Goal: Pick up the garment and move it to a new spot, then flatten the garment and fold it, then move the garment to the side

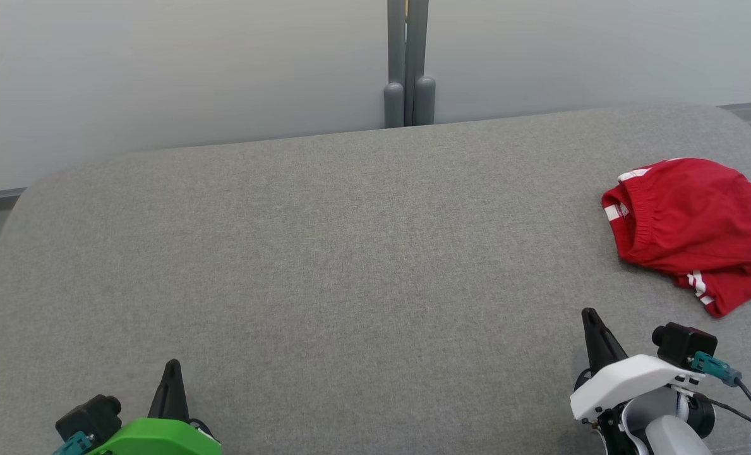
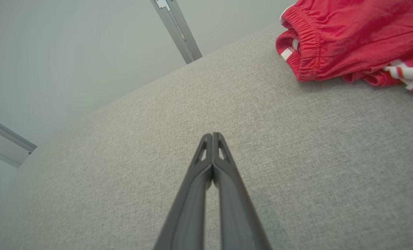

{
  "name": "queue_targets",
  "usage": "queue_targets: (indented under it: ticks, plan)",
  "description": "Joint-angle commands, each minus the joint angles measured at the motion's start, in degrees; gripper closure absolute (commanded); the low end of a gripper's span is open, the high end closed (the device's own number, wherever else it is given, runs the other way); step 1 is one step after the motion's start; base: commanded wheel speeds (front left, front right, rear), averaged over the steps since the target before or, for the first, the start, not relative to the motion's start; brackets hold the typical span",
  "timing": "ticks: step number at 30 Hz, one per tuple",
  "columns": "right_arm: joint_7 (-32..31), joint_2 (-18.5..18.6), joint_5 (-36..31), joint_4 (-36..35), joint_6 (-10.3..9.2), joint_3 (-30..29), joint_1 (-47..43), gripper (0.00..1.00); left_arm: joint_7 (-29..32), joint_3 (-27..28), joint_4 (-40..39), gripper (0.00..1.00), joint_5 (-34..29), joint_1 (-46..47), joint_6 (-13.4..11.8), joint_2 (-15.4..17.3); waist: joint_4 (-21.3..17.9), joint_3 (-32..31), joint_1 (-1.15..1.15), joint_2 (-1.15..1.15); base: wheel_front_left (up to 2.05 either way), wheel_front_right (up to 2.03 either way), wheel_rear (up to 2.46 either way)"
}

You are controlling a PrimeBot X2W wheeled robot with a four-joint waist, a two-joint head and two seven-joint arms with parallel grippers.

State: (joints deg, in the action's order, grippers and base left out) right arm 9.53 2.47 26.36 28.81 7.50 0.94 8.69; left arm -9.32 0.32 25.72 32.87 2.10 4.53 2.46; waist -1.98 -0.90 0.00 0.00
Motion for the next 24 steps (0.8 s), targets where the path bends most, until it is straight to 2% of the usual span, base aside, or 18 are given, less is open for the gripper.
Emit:
queue_targets:
  ticks: [1, 24]
  plan:
    - [-0.6, 0.2, 2.6, -1.4, 0.00, -0.4, 0.9, 1.00, 0.4, 0.6, -1.3, 1.00, 2.3, 2.1, 0.3, 0.2, 0.0, 0.0, 0.00, 0.00, 0.00, 0.00, 0.00]
    - [-5.2, 0.3, 21.8, -4.8, 0.00, -2.4, 0.7, 1.00, 5.2, 2.6, -3.9, 1.00, 19.5, 3.5, 1.2, 0.3, 0.4, 0.2, 0.00, 0.00, 0.00, 0.00, 0.00]
